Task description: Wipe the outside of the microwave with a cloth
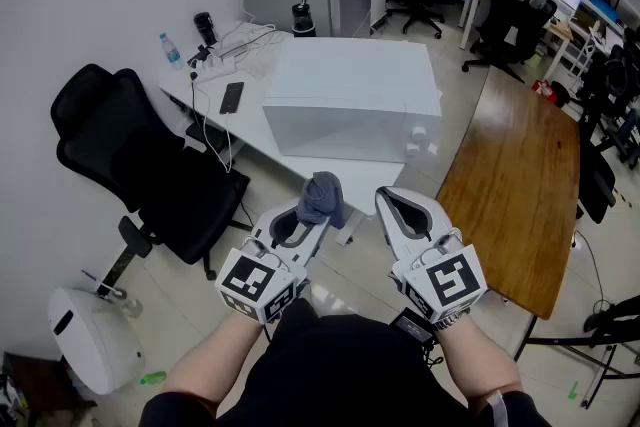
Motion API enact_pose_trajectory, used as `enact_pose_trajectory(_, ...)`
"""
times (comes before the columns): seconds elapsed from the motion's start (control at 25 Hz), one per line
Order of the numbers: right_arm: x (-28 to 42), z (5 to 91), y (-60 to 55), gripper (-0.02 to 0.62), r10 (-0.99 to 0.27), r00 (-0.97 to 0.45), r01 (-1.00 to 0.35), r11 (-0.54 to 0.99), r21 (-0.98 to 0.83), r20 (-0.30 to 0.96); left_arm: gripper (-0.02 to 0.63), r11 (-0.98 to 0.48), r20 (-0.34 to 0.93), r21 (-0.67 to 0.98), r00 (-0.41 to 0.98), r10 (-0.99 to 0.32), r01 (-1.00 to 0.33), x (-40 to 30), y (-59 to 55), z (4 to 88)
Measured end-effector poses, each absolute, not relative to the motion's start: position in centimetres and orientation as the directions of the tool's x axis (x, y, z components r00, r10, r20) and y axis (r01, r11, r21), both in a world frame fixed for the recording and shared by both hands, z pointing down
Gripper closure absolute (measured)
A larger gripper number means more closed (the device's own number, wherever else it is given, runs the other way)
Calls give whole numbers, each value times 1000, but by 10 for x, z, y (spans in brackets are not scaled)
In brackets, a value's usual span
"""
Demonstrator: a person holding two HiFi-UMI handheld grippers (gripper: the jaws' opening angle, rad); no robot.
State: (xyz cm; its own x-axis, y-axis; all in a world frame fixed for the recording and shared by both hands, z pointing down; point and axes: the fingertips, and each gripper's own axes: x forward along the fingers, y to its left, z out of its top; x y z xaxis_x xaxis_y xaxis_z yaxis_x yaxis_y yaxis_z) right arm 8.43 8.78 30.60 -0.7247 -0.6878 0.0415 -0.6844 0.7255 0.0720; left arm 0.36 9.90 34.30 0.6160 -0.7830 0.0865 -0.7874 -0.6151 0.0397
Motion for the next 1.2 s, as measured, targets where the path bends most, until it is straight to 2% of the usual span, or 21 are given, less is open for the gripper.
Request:
enact_pose_trajectory(0.48,55,309,43,595,-664,-745,-659,748,84,63,503,-521,111,48,523,-845,-852,-62,48,366)
enact_pose_trajectory(0.96,-8,321,-44,595,-633,-770,-628,775,72,85,503,-414,154,54,417,-896,-909,-154,-42,403)
enact_pose_trajectory(1.2,-40,326,-84,595,-624,-774,-620,781,73,104,503,-405,202,23,401,-893,-914,-183,-82,431)
